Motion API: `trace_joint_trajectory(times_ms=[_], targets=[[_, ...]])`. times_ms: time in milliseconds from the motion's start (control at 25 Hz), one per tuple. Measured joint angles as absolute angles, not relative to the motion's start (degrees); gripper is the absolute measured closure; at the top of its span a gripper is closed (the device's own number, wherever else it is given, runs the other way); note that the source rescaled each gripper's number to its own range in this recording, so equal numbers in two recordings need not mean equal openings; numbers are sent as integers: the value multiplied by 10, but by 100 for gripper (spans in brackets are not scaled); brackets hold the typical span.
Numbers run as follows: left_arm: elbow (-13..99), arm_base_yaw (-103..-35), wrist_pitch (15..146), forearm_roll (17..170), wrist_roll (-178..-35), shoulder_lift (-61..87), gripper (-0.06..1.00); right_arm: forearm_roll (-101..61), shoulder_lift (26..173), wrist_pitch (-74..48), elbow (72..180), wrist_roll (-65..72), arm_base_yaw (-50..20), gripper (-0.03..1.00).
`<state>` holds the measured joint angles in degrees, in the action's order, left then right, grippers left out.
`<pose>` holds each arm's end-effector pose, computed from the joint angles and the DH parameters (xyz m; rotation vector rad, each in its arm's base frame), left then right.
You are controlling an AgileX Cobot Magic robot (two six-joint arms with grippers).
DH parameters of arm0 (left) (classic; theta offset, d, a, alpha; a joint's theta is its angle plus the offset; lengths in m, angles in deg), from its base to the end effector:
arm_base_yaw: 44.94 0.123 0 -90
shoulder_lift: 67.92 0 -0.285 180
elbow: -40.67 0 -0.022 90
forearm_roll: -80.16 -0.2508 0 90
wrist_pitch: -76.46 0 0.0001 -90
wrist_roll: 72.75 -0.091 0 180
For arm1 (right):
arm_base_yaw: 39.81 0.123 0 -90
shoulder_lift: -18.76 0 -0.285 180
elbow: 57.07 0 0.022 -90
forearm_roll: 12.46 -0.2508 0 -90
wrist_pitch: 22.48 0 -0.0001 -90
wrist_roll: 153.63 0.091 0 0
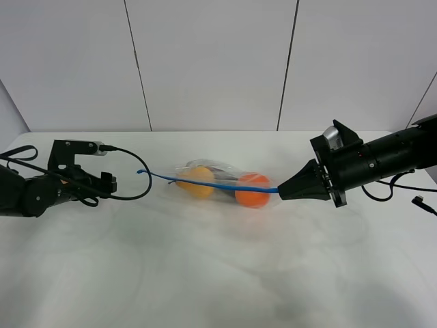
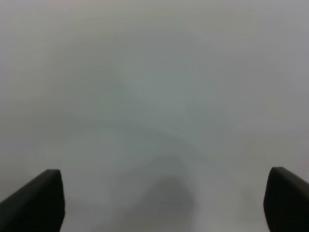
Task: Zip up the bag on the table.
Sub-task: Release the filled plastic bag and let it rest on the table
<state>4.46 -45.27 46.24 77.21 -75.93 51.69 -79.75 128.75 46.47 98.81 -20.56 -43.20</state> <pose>0.3375 -0.0043 0.0979 0.1305 2.1887 0.0247 0.2975 0.0609 0.1858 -0.0776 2.6473 1.5043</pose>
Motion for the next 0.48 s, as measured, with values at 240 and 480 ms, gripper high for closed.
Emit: trace_joint_trajectory(times_ms=[240, 480], targets=[[185, -453, 838, 713, -685, 514, 1, -798, 1288, 465, 988, -206, -432, 97], [333, -453, 1121, 769, -694, 513, 2, -798, 1288, 465, 988, -206, -432, 97]])
